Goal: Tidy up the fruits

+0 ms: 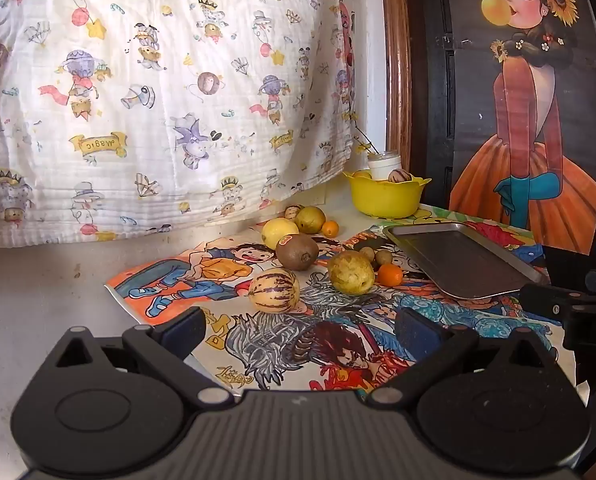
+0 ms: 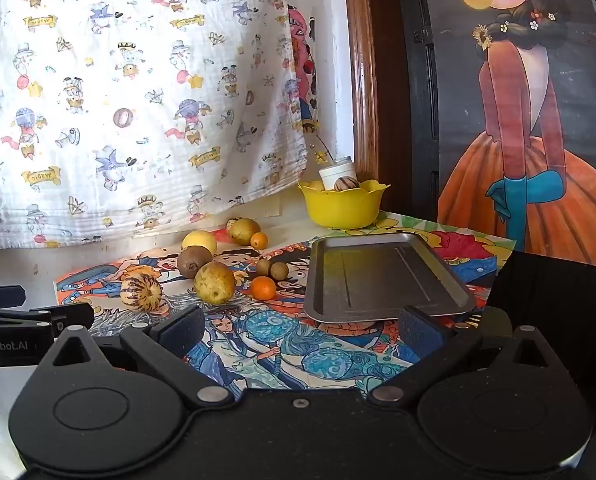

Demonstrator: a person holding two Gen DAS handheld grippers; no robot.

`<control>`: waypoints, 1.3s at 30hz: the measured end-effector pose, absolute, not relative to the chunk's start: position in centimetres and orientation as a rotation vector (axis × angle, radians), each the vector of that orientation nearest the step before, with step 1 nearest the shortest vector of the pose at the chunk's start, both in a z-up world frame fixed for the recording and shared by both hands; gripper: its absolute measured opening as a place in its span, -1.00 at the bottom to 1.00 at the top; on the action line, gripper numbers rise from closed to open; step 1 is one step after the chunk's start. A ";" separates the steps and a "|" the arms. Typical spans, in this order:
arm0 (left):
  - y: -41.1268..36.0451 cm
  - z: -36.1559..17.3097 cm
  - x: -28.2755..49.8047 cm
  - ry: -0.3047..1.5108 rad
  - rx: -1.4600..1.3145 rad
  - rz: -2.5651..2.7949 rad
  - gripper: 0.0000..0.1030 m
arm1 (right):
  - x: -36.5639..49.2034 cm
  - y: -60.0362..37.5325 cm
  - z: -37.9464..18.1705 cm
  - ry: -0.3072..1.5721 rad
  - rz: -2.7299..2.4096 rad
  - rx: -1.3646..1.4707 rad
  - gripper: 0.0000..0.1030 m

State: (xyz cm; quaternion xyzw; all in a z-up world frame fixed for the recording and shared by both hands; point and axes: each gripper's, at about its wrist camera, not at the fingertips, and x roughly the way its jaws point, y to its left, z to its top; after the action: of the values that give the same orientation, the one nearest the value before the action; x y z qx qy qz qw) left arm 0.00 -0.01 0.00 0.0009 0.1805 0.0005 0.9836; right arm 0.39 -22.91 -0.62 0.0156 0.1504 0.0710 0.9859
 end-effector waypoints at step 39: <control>0.0 0.0 0.0 0.369 -0.004 0.000 0.99 | 0.6 -22.6 -0.8 0.314 0.144 0.026 0.99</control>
State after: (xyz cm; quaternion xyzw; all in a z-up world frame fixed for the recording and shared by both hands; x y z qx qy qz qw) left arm 0.01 0.00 0.01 -0.0020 0.1835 0.0001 0.9830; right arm 0.56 -22.58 -0.81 0.0130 0.1560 0.0716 0.9851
